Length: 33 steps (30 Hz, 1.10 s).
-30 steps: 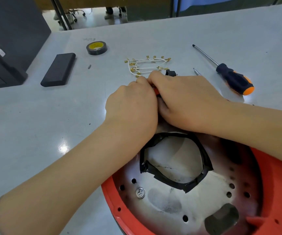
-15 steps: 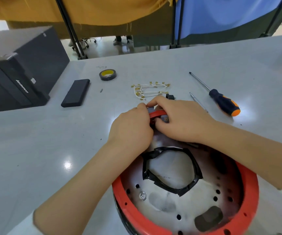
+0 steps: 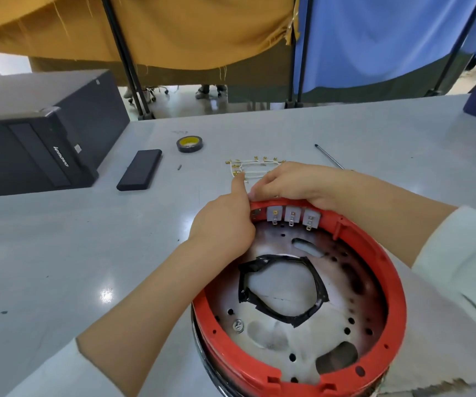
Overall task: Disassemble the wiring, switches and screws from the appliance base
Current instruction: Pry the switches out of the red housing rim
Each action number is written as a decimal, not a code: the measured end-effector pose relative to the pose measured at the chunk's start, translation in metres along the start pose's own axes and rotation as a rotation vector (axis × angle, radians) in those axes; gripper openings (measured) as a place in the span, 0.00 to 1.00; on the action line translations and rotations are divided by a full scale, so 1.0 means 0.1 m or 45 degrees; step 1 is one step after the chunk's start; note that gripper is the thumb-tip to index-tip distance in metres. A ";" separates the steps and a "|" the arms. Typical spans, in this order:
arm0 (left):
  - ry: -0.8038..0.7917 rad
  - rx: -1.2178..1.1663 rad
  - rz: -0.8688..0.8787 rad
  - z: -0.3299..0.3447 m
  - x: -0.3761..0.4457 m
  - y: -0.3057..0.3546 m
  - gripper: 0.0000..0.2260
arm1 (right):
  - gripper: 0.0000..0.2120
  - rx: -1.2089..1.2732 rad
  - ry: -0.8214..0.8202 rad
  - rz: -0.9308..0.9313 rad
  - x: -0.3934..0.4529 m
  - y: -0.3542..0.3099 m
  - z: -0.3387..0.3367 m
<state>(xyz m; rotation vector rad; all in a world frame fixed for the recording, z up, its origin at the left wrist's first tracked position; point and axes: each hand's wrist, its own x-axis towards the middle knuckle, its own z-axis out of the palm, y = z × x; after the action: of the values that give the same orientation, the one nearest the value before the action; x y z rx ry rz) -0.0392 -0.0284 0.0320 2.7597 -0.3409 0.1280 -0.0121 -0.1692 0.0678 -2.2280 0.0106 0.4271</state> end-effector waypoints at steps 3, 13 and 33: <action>0.003 -0.029 0.007 0.01 0.00 -0.08 0.32 | 0.14 0.197 0.094 -0.006 0.05 -0.01 0.04; 0.048 0.267 0.135 0.05 -0.03 -0.09 0.19 | 0.18 -0.205 0.275 0.017 0.11 0.40 -0.57; 0.081 0.264 0.146 0.05 -0.04 -0.09 0.11 | 0.21 -0.622 0.176 -0.207 0.74 0.57 -0.34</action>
<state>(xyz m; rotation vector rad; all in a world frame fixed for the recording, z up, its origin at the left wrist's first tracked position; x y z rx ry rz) -0.0401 -0.0208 0.0237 2.9315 -0.4950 0.2951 0.0589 -0.2216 0.0223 -2.7092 -0.2221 0.1970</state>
